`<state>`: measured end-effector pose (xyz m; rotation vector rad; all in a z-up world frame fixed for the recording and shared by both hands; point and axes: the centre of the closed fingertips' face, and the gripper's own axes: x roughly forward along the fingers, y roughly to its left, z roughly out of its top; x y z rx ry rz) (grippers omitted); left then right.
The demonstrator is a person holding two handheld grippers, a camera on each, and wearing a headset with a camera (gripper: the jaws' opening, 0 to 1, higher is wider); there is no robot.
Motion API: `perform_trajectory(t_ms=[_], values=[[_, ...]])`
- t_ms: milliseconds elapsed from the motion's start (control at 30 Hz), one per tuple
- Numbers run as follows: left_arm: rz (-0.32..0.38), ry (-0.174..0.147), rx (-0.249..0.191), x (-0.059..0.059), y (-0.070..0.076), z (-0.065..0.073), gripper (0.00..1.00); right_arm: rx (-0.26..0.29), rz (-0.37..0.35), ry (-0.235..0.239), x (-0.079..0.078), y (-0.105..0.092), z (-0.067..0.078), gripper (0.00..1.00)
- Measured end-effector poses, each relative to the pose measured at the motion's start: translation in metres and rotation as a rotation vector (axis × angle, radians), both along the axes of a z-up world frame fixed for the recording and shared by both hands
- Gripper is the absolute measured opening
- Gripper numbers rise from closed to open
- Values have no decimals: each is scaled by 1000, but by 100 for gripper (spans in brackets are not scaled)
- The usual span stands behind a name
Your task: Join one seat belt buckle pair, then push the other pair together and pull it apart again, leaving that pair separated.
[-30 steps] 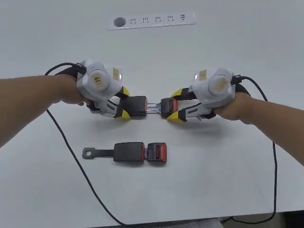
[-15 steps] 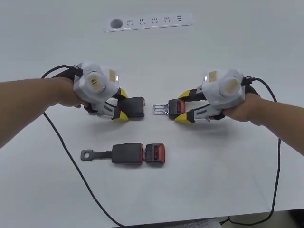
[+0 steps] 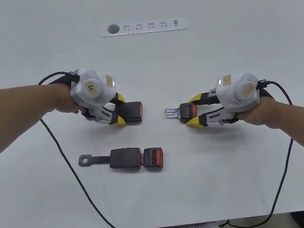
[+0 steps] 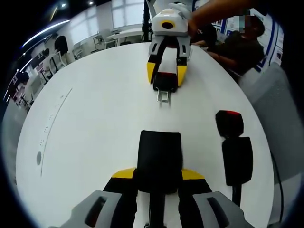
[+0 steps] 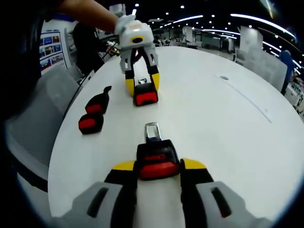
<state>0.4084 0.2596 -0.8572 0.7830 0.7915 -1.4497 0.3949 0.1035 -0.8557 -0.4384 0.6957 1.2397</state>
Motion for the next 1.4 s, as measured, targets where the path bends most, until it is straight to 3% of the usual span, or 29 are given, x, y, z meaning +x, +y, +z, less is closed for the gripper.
perform_trajectory(t_ms=[800, 867, 900, 967, 1133, 1233, 1300, 1333, 1400], values=[[2, 0, 6, 0, 0, 0, 34, -45, 16, -13, -17, -38, 0, 36], [-5, -4, 3, -1, 0, 0, 34, -81, 60, -57, -17, -40, -1, 36], [-6, -5, -1, -1, 0, 0, 34, -73, 82, -70, -19, -37, 0, 37], [2, -3, -7, -1, 0, 1, 34, -59, 43, -38, -19, -39, -1, 37], [41, -2, -10, 0, 0, 1, 35, -81, 47, -40, -20, -40, -1, 37], [61, -31, 3, 0, 3, 3, 39, -62, 10, -34, -19, -40, 3, 39], [102, -13, -20, -1, 2, 9, 47, -39, -26, -41, -15, -39, 8, 45], [134, -9, -53, 0, 0, 14, 51, -19, -47, -48, -12, -37, 13, 48], [169, -26, -75, 5, 1, 21, 57, -8, -89, -76, -6, -38, 19, 53]])
